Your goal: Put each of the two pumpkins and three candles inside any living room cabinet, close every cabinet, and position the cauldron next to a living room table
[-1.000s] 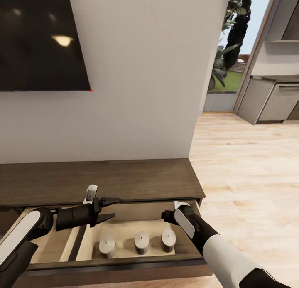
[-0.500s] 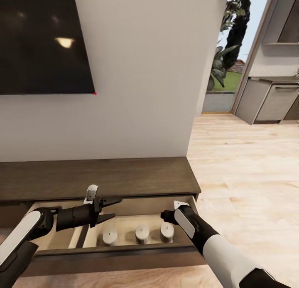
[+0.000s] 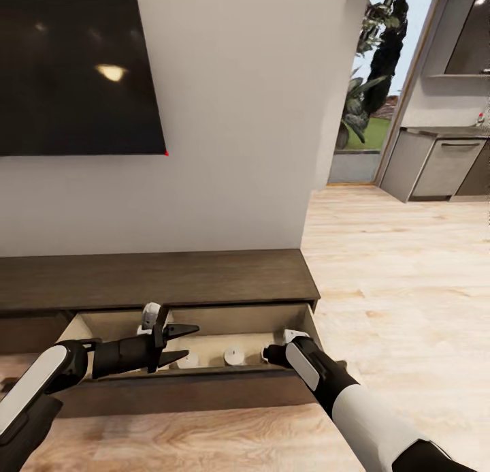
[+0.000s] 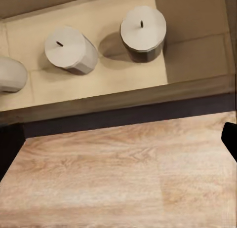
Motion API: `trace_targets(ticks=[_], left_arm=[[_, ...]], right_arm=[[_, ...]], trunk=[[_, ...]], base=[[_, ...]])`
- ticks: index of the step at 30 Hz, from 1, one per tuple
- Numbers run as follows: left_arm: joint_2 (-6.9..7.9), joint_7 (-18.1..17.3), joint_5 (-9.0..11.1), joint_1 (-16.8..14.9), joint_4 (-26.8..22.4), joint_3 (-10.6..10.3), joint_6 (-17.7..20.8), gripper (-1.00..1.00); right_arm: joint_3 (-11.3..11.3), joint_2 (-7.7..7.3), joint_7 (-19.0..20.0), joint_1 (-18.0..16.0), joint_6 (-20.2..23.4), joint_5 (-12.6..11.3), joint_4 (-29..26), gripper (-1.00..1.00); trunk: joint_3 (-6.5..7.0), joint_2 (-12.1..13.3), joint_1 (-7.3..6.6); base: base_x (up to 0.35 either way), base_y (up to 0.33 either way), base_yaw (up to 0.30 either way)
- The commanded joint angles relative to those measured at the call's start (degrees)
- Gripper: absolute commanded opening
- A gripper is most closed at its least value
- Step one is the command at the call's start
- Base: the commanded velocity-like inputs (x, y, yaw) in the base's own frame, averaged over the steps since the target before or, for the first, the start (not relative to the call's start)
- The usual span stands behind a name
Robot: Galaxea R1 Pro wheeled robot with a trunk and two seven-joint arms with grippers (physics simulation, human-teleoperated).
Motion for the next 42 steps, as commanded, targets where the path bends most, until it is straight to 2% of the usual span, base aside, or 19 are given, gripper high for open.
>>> trace_targets(ticks=[1,18,28,30,32,34,36,37,38,39,42], left_arm=[[0.04,0.5,0.6,0.0,0.0,0.0,0.0,1.0],[0.04,0.6,0.6,0.0,0.0,0.0,0.0,1.0],[0.04,1.2,-0.4,-0.1,0.4,0.0,-0.2,1.0],[0.04,1.2,-1.1,-0.2,0.6,0.0,-0.2,1.0],[0.04,1.2,-3.2,-0.2,1.1,0.1,-0.2,1.0],[-0.2,1.3,-6.5,-0.2,1.4,0.2,-0.3,1.0],[-1.64,1.3,-10.0,-0.3,1.5,0.3,-0.5,1.0],[-2.68,1.2,-12.2,-0.3,1.6,0.4,-0.6,1.0],[-3.79,1.0,-15.3,-0.3,1.7,0.5,-0.7,1.0],[-4.24,1.0,-17.0,-0.2,1.8,0.6,-0.7,1.0],[-4.95,1.2,-19.5,-0.2,1.8,0.6,-0.8,1.0]], right_arm=[[0.3,-0.03,-0.6,0.0,0.1,-0.6,-0.1,1.0],[0.4,0.0,-0.6,0.0,0.0,-0.4,-0.1,1.0],[0.5,-0.08,-0.6,0.0,-0.7,-0.4,-0.1,1.0],[0.5,-0.08,-0.6,0.0,-0.8,-0.4,-0.1,1.0],[0.5,-0.09,-0.6,0.0,-1.0,-0.4,-0.1,1.0],[0.5,-0.05,-0.6,0.0,-2.3,-0.3,-0.1,1.0],[0.6,0.01,-0.6,0.0,-4.0,-0.3,0.2,1.0],[0.7,0.02,-0.6,0.0,-4.6,-0.2,0.4,1.0],[1.1,0.01,-0.6,0.0,-5.1,0.3,0.5,1.0],[1.5,0.01,-0.6,0.0,-5.3,0.7,0.6,1.0],[2.4,0.0,-0.6,0.0,-5.5,1.5,0.7,1.0]], trunk=[[0.13,0.4,-0.27],[3.19,7.2,-4.0],[4.98,11.2,-6.2],[5.34,12.0,-6.64],[5.7,12.8,-7.08],[6.06,13.6,-7.51],[6.42,14.4,-7.95],[6.42,14.4,-7.95],[6.42,14.4,-7.95],[6.42,14.4,-7.95],[6.42,14.4,-7.95]], base=[[-0.33,0.0,0.0],[-0.323,0.0,0.0],[-0.036,0.0,0.0],[-0.001,0.0,0.0],[0.0,0.0,0.0],[0.0,0.0,0.0],[0.0,0.0,0.0],[0.0,0.0,0.0],[0.0,0.0,0.0],[0.0,0.0,0.0],[0.0,0.0,0.0]])
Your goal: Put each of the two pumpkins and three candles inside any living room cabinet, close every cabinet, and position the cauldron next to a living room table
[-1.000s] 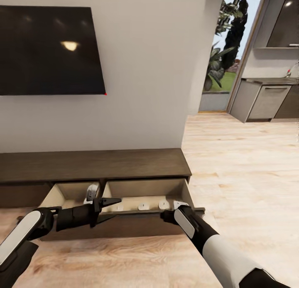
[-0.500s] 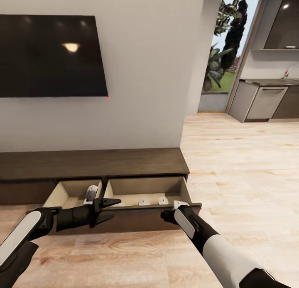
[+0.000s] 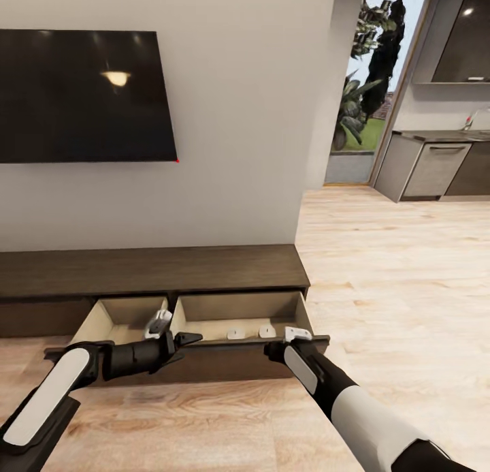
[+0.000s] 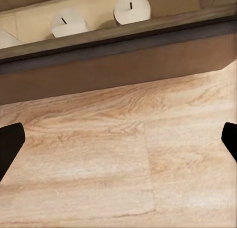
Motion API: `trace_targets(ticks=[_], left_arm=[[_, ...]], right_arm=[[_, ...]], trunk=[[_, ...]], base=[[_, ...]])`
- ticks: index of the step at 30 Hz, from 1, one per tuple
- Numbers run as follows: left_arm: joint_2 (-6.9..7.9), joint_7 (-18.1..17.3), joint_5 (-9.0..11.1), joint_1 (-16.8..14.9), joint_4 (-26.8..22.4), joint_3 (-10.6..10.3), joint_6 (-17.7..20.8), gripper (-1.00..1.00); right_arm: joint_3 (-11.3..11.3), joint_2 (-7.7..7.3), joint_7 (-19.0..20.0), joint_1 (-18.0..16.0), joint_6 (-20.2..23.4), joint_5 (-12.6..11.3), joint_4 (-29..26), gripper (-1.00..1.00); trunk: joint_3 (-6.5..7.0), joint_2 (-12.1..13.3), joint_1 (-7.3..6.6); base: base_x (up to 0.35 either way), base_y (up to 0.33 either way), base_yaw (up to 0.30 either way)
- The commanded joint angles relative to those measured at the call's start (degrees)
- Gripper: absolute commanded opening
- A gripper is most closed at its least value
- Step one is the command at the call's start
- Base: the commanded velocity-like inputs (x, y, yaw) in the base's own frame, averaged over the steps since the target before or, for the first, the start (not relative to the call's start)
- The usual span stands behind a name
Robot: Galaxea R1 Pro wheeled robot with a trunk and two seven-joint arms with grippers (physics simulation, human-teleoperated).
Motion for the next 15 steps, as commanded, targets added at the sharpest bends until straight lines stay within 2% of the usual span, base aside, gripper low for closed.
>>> trace_targets(ticks=[1,4,6,8,12,14,15], left_arm=[[-0.04,0.6,0.3,0.0,0.0,0.0,0.0,1.0],[-0.14,0.7,-0.3,0.0,0.3,-0.1,-0.1,1.0],[-0.2,1.2,-2.3,0.0,0.5,-0.2,-0.1,1.0],[-0.35,1.8,-5.2,0.0,1.6,-0.2,-0.1,1.0],[-3.11,2.0,-8.5,-0.1,5.4,-0.2,-0.1,1.0],[-3.68,2.1,-10.0,-0.1,6.1,-0.2,-0.2,1.0],[-3.84,2.2,-11.5,-0.1,6.2,-0.1,-0.2,1.0]], right_arm=[[0.4,-0.05,-0.5,-0.1,0.1,-0.5,-0.1,1.0],[0.7,0.02,-0.5,-0.1,0.0,-0.4,-0.1,1.0],[0.7,0.03,-0.5,-0.1,0.1,-0.3,-0.1,1.0],[0.8,0.05,-0.5,0.0,0.2,-0.4,-0.1,1.0],[0.7,-0.08,-0.5,-0.1,0.6,-0.5,-0.3,1.0],[0.6,-0.25,-0.6,-0.1,0.7,-0.5,-0.6,1.0],[0.6,-0.26,-0.6,-0.1,0.7,-0.5,-0.7,1.0]], trunk=[[-0.05,0.0,0.0],[-0.05,0.0,0.0],[-0.05,0.0,0.0],[-0.05,0.0,0.0],[-0.05,0.0,0.0],[-0.05,0.0,0.0],[-0.05,0.0,0.0]], base=[[0.0,0.0,0.0],[0.0,0.0,0.0],[0.0,0.0,0.0],[0.0,0.0,0.0],[0.0,0.0,0.0],[0.0,0.0,0.0],[0.0,0.0,0.0]])
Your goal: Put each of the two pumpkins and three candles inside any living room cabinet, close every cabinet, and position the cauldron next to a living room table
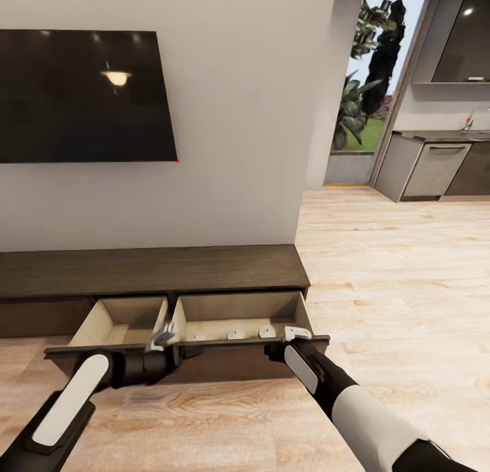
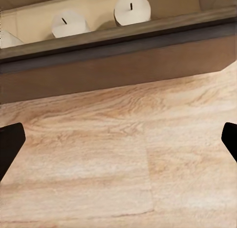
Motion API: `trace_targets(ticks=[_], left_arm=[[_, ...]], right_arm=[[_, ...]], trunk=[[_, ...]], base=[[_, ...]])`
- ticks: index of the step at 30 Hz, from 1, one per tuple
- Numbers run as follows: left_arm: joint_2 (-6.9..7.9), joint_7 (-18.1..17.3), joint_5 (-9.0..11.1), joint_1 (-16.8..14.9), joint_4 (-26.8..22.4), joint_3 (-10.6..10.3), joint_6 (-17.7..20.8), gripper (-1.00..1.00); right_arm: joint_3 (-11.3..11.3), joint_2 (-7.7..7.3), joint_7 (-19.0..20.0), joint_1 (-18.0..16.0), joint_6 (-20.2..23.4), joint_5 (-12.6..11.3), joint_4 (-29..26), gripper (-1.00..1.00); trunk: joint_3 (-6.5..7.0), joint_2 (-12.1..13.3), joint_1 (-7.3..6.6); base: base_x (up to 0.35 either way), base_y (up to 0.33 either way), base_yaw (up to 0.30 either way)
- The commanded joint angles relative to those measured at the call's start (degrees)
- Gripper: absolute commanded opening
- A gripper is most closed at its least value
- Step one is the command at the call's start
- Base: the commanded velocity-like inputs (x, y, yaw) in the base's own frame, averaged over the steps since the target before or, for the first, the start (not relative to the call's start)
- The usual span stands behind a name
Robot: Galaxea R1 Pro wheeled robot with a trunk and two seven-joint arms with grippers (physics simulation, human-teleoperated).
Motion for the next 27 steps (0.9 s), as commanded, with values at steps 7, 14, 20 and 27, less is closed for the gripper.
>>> trace_targets(ticks=[7,14,20,27], left_arm=[[-0.32,0.6,-7.2,0.1,4.1,-1.0,-6.7,1.0],[-0.4,-0.2,-14.1,0.2,14.4,-4.0,-15.2,1.0],[-1.58,-0.5,-17.1,0.2,24.9,-12.4,-28.6,1.0],[-1.73,-0.4,-18.6,0.2,27.0,-18.1,-37.9,1.0]], right_arm=[[0.3,-0.06,-0.5,0.3,-0.3,-0.8,-0.1,1.0],[0.3,-0.06,-0.5,0.7,-0.7,-0.5,-0.1,1.0],[0.4,-0.09,-0.5,1.5,-0.7,-0.6,0.5,1.0],[1.1,-0.1,-0.4,4.6,-4.1,-0.5,0.7,1.0]], trunk=[[-0.41,-0.8,0.44],[-1.67,-3.6,1.97],[-2.75,-6.0,3.29],[-4.0,-8.9,4.83]], base=[[0.0,0.0,0.0],[0.0,0.0,0.0],[0.0,0.0,0.0],[0.0,0.0,0.0]])
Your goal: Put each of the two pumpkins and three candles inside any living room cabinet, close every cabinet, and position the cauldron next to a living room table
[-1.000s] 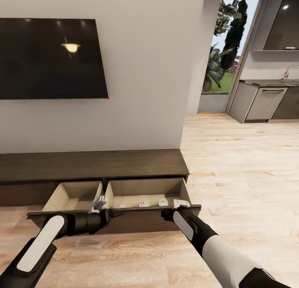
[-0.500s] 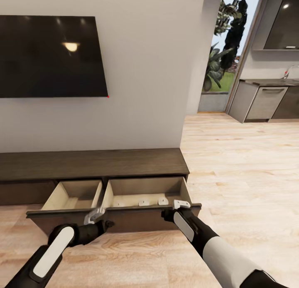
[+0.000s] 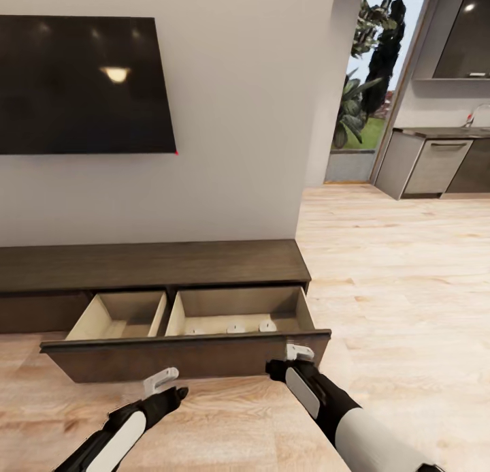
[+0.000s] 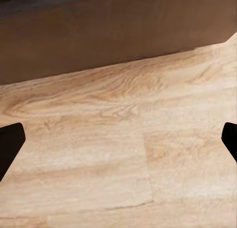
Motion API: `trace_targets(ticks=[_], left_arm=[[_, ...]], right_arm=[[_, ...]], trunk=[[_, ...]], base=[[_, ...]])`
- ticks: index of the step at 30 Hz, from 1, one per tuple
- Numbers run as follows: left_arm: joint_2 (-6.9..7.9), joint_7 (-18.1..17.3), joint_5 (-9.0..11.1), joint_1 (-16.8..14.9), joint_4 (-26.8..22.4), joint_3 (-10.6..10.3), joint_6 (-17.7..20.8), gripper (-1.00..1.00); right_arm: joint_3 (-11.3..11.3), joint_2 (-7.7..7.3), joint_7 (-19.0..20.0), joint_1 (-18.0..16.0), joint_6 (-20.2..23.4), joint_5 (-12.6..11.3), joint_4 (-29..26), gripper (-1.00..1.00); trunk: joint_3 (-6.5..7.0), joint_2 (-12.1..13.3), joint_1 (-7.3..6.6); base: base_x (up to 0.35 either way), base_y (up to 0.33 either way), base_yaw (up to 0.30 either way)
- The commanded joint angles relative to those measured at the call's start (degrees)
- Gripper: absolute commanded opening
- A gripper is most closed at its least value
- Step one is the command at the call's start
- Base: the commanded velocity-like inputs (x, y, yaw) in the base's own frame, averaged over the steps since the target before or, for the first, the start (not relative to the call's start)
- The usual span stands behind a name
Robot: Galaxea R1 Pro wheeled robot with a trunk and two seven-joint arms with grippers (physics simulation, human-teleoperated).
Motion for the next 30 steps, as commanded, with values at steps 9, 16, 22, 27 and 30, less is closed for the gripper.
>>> trace_targets(ticks=[9,16,22,27,30], left_arm=[[-2.66,0.5,-3.9,-0.1,5.8,-3.4,-10.3,1.0],[-4.48,0.6,-6.7,-0.1,11.1,-6.0,-18.5,1.0],[-6.02,0.8,-8.6,-0.1,13.6,-9.4,-24.5,1.0],[-6.22,1.2,-9.8,-0.1,13.9,-11.1,-27.8,1.0],[-6.6,1.2,-10.0,-0.1,14.5,-11.4,-29.1,1.0]], right_arm=[[12.0,0.41,-0.6,2.7,-19.7,-0.6,11.5,1.0],[14.0,0.56,-0.6,4.3,-33.9,-0.6,18.5,1.0],[14.3,0.57,-0.6,5.5,-39.6,-0.5,18.9,1.0],[16.0,0.64,-0.6,5.9,-42.8,0.8,18.9,1.0],[17.9,0.65,-0.6,6.0,-43.2,2.4,18.9,1.0]], trunk=[[-1.67,-3.7,1.98],[-2.93,-6.5,3.52],[-4.01,-8.9,4.83],[-4.9,-10.9,5.93],[-5.44,-12.1,6.59]], base=[[0.0,0.0,0.0],[0.0,0.0,0.0],[0.0,0.0,0.0],[0.0,0.0,0.0],[0.0,0.0,0.0]])
